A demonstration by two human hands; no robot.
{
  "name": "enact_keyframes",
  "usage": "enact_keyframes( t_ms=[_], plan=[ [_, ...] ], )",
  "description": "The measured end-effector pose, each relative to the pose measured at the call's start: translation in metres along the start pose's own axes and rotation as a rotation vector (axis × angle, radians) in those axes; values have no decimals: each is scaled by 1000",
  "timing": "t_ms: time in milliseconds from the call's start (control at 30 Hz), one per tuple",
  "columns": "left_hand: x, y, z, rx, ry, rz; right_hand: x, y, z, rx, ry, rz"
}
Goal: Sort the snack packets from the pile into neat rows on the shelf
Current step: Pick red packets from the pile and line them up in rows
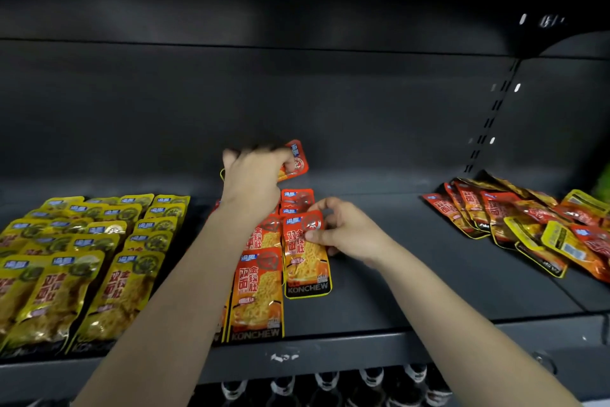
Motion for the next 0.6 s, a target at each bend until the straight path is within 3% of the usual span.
enact_keyframes(
  t_ms=[467,600],
  plan=[
    [-6,-9,-15,1,14,-36,-6,-8,-8,174,-30,-379],
    [-11,-14,-18,11,-39,-176,-17,-12,-8,213,-90,-480]
  ],
)
Point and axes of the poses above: each hand's wrist, its own z-axis towards the middle knuckle, its own y-axis out of the palm, x = y × z, the point moved 10 cm from there along z, towards the middle knuckle, and after that the axes turned 10 degrees about z, right-handed, at the moved point
